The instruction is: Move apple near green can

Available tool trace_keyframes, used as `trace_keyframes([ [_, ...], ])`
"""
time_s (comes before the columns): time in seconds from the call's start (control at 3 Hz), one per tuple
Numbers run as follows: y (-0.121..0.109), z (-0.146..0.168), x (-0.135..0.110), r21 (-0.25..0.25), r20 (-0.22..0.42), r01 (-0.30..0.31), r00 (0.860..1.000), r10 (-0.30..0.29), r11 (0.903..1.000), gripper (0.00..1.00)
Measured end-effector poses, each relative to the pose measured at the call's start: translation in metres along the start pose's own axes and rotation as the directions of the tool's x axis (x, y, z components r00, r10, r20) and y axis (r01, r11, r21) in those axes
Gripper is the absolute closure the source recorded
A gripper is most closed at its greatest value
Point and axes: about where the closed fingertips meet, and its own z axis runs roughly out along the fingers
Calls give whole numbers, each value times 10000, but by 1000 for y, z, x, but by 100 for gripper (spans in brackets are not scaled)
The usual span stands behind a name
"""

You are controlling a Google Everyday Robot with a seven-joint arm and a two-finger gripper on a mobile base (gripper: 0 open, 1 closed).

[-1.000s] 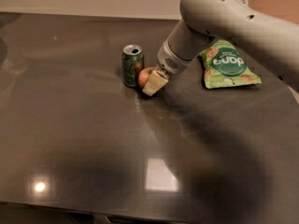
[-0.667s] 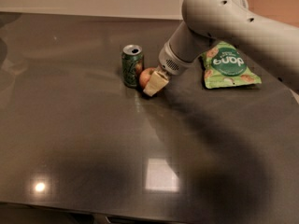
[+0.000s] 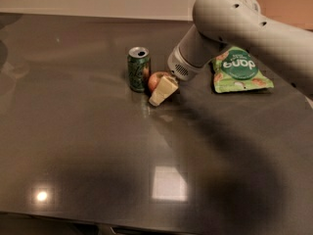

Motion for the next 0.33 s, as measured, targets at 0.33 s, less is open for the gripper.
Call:
trace_keyframes([
  [0.33, 0, 0, 0, -1, 0, 1, 10000, -1, 10000, 0],
])
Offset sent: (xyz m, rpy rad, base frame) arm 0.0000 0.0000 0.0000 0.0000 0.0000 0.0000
